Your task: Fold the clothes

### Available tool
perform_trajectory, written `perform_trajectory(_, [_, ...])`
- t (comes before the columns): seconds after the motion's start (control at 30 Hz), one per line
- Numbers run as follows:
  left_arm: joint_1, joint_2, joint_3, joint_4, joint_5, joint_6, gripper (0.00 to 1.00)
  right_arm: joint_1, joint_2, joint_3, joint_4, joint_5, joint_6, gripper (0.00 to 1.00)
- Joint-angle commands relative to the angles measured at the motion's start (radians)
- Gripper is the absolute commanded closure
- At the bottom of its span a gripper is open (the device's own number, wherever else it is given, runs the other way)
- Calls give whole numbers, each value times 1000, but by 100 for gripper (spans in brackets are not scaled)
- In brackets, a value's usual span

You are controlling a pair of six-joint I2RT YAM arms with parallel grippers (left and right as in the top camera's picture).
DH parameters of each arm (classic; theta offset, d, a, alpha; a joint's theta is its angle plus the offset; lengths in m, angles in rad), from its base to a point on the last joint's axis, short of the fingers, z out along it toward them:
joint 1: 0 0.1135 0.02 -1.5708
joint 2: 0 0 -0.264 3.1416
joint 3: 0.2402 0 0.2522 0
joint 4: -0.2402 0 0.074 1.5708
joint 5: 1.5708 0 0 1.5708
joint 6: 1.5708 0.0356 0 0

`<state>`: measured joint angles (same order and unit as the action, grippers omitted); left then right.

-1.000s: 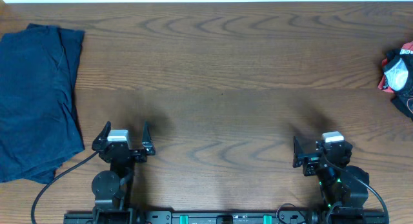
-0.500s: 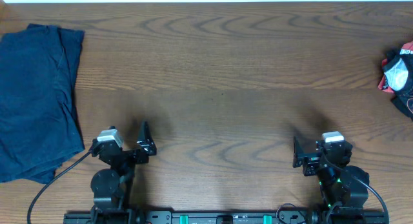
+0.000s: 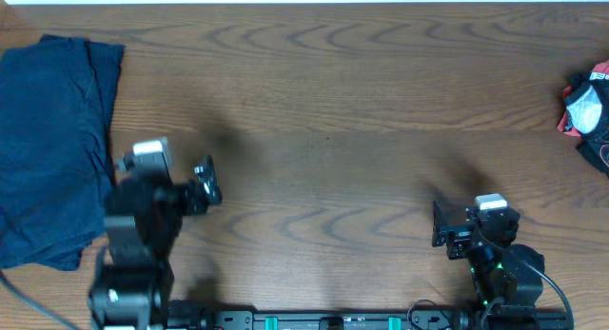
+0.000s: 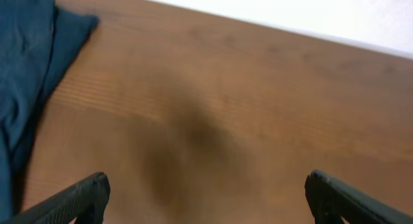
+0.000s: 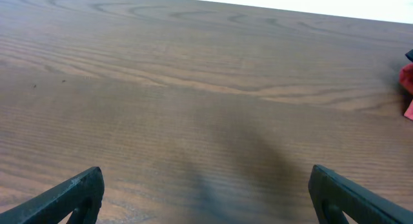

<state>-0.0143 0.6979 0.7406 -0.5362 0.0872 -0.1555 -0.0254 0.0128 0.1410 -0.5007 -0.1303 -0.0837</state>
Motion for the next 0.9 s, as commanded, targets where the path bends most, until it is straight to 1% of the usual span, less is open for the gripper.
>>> perform_trajectory(0.0, [-2, 171, 193, -115, 8, 20, 2, -7, -7, -3, -2, 6, 12, 1])
perform_trajectory(0.2, [-2, 497, 543, -492, 42, 21, 2, -7, -7, -3, -2, 6, 12, 1])
perform_trajectory(0.27, [-2, 576, 626, -592, 66, 21, 2, -7, -7, -3, -2, 6, 12, 1])
perform_trajectory(0.33, [-2, 623, 674, -647, 91, 24, 2, -7, -7, -3, -2, 6, 12, 1])
perform_trajectory(0.4, [-2, 644, 682, -651, 108, 25, 5, -7, -7, -3, -2, 6, 12, 1])
perform_trajectory(0.43, [-2, 650, 682, -646, 106, 25, 12, -7, -7, -3, -2, 6, 12, 1])
perform_trajectory(0.5, [0, 655, 682, -634, 104, 24, 14, -7, -7, -3, -2, 6, 12, 1])
perform_trajectory(0.53, [8, 655, 682, -623, 102, 24, 18, -7, -7, -3, -2, 6, 12, 1])
perform_trajectory(0.57, [18, 655, 682, -611, 88, 20, 19, -7, -7, -3, -2, 6, 12, 1])
perform_trajectory(0.63, [60, 658, 682, -583, 17, -27, 19, -7, -7, -3, -2, 6, 12, 1])
perform_trajectory(0.7, [124, 669, 682, -562, 4, -38, 19, -7, -7, -3, -2, 6, 12, 1])
perform_trajectory(0.73, [165, 681, 683, -557, 12, -37, 14, -7, -7, -3, -2, 6, 12, 1])
perform_trajectory(0.77, [212, 698, 683, -554, 21, -37, 8, -7, -7, -3, -2, 6, 12, 1])
perform_trajectory(0.8, [242, 712, 684, -554, 25, -35, 4, -7, -7, -3, -2, 6, 12, 1])
perform_trajectory(0.87, [316, 753, 685, -554, 37, -24, 2, -7, -7, -3, -2, 6, 12, 1])
